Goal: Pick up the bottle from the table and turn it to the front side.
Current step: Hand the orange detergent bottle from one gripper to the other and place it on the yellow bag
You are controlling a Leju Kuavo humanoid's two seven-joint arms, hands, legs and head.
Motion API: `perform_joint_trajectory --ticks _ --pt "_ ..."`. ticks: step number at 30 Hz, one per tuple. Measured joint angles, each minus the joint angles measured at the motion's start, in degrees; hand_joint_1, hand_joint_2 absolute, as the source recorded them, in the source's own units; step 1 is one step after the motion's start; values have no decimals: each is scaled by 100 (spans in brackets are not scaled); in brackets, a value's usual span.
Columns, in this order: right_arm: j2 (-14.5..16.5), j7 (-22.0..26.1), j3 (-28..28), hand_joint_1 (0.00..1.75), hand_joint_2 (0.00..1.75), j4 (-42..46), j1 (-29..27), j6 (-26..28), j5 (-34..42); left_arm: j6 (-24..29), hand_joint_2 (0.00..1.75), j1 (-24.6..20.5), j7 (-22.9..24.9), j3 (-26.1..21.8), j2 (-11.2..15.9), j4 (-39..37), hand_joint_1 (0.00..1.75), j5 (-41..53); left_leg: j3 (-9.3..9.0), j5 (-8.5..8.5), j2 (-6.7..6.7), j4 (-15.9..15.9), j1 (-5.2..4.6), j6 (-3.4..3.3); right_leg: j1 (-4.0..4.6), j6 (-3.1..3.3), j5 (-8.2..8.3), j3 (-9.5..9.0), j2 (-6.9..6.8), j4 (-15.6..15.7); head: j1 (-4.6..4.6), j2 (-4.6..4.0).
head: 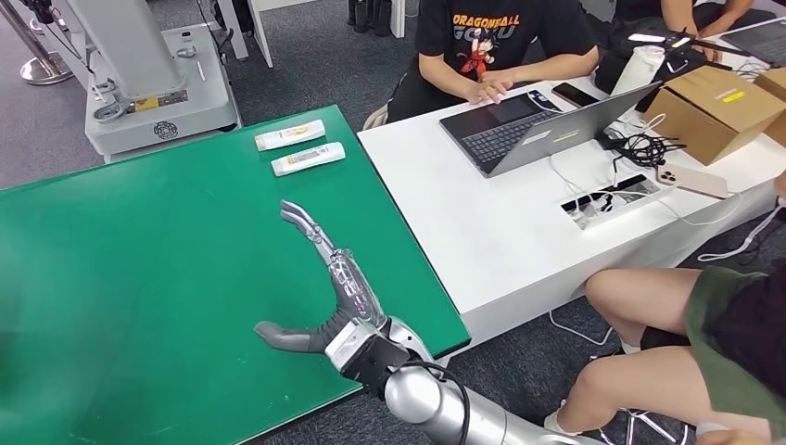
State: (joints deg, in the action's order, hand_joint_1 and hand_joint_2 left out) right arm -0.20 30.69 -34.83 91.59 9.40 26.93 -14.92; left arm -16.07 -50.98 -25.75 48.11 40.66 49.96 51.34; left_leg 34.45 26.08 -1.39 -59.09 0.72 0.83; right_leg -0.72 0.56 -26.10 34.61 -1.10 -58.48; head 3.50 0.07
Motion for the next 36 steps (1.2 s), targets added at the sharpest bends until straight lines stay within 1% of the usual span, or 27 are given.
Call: perform_joint_trajectory --ticks 9,14,20,26,31,36 --pt "0 -20 -1 0 175 133 -208 20 -47 163 175 -214 -86 421 -329 -786 175 30 1 0 -3 4 3 2 1 2 -1 2 4 -3 0 -1" --pt "0 -42 -1 0 175 177 -334 -29 -160 426 175 -90 -166 537 -383 -1121 175 -19 0 1 -8 4 2 2 1 2 -1 3 7 -4 -1 -1" --pt "0 -136 -1 0 175 273 -406 -37 -296 575 175 102 -160 620 -356 -1371 175 14 3 1 -7 5 3 2 1 2 -2 2 7 -4 -1 0" --pt "0 -209 1 0 175 365 -451 -39 -311 741 175 197 -130 719 -189 -1584 175 102 2 0 -8 5 3 2 1 2 -2 3 8 -4 -1 0" --pt "0 -257 3 0 175 371 -449 -120 -159 858 175 271 -127 761 -58 -1746 175 96 0 0 -10 6 3 2 1 2 -2 2 10 -5 -1 -1" --pt "0 -285 10 0 175 371 -449 -112 -104 908 175 303 -127 784 -7 -1848 175 97 1 0 -3 6 3 2 1 2 -2 2 4 -4 1 -1"
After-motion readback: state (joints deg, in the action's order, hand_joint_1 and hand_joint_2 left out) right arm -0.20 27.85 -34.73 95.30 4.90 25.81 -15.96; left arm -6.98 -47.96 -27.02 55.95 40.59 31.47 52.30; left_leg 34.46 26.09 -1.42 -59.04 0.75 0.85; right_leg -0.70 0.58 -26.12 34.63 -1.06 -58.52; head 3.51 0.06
